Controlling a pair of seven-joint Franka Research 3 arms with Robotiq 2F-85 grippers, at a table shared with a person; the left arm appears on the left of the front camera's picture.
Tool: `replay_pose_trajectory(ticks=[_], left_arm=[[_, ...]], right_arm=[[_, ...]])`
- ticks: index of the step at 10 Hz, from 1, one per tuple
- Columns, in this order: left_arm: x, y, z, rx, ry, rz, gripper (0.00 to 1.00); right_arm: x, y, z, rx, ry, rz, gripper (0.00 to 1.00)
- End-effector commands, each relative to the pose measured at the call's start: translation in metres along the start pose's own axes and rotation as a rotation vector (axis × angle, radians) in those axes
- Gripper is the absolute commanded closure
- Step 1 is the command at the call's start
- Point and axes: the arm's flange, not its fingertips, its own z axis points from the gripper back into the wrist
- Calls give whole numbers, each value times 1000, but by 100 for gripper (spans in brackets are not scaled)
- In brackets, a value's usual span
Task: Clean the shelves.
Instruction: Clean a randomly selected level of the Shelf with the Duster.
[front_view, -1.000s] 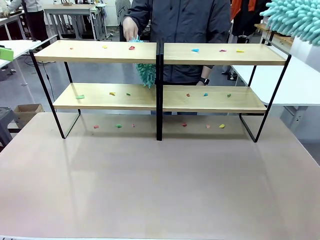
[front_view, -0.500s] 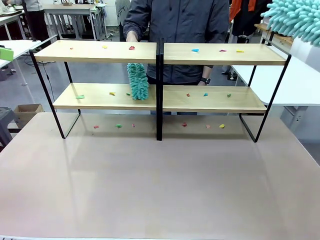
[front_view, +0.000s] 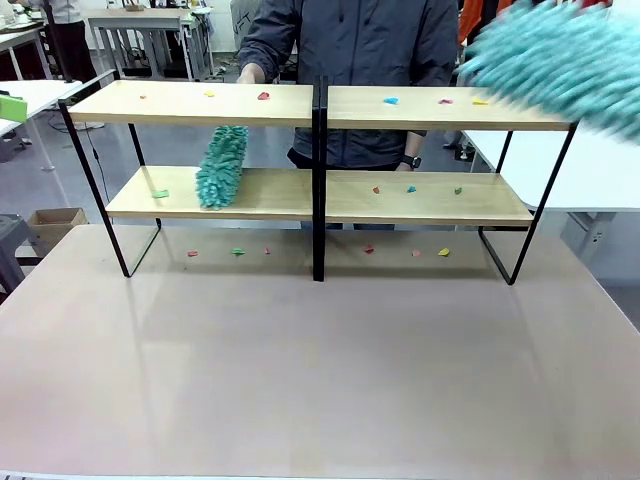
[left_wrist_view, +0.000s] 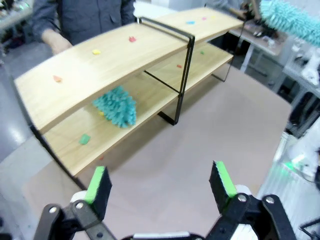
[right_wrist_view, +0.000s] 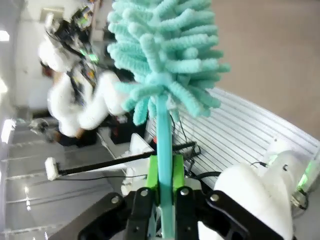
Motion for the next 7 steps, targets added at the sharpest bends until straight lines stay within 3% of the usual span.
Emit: replay_pose_trajectory(ticks=[1,2,4,7], left_arm=[[0,1,-1,-7,-2,2,0],[0,1,-1,-7,-2,2,0],[0,1,-1,-7,-2,2,0],[0,1,-1,-7,-2,2,0]], right_arm=[[44,28,-75,-65,109,98,88],[59,38,-102,-88,127,115,88],[57,32,-82,-75,90,83,88],[2,-9,-35,-112,202,-25,88]])
